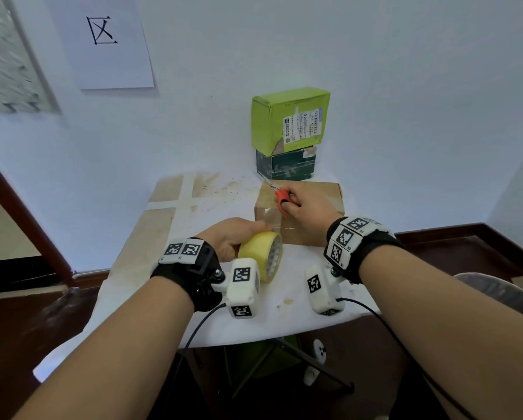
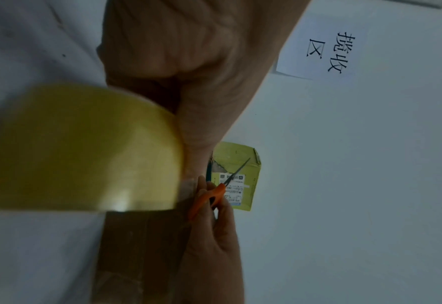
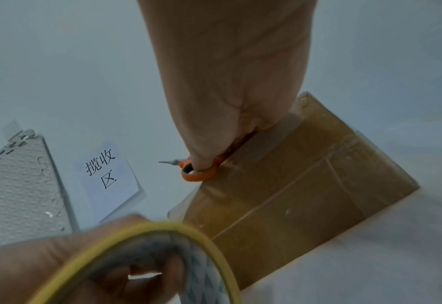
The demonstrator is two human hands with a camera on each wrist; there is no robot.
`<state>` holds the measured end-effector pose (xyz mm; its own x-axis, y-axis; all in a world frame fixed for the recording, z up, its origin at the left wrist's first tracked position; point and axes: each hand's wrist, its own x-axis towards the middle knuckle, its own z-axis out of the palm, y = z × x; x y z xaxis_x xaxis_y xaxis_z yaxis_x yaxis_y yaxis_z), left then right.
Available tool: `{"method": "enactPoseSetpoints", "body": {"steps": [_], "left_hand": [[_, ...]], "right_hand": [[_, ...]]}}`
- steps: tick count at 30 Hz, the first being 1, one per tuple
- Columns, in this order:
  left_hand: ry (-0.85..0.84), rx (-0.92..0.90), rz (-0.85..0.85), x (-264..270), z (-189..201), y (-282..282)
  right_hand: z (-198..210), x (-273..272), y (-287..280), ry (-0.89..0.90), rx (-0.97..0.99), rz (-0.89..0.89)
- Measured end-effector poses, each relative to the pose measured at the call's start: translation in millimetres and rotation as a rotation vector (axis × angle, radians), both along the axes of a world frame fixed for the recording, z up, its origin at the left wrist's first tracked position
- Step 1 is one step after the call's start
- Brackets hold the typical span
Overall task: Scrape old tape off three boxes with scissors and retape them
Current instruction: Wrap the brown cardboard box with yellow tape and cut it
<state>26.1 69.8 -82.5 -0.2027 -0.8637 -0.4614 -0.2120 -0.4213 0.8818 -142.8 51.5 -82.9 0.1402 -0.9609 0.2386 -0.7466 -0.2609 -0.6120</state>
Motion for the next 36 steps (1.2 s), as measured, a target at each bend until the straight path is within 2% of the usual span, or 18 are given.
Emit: {"method": "enactPoseSetpoints", "body": {"steps": [6, 11, 16, 17, 19, 22, 26, 29, 33, 36], "left_hand": [[-0.015, 0.052, -0.061, 1, 4, 1], [0.031, 0.034, -0.014, 0, 2, 6], [0.046, 0.057, 0.005, -1, 2, 6], [0.051, 0.064, 0.006, -1, 1, 5], [0.057, 0.069, 0.007, -1, -2, 4], [0.06, 0.058, 0.009, -1, -3, 3], [0.045, 0.053, 0.01, -2, -3, 5], [0.048, 0.049, 0.014, -1, -4, 5], [0.048, 0.042, 0.018, -1, -2, 7], [0.033, 0.03, 0.016, -1, -3, 5]], "right_hand": [[1, 1, 1, 0.001, 0.02, -0.014], [3, 1, 0, -0.072, 0.077, -0.003], [24, -6, 10, -0.324, 0.032, -0.02], [30, -9, 11, -0.383, 0.062, -0.015], [43, -14, 16, -0.436, 0.249, 0.051], [58, -27, 22, -0.298, 0.559, 0.137], [61, -37, 31, -0.14, 0.815, 0.167], [60, -40, 34, -0.108, 0.87, 0.113], [58, -43, 26, 0.127, 0.963, 0.024], [52, -40, 14, 0.112, 0.991, 0.038]]}}
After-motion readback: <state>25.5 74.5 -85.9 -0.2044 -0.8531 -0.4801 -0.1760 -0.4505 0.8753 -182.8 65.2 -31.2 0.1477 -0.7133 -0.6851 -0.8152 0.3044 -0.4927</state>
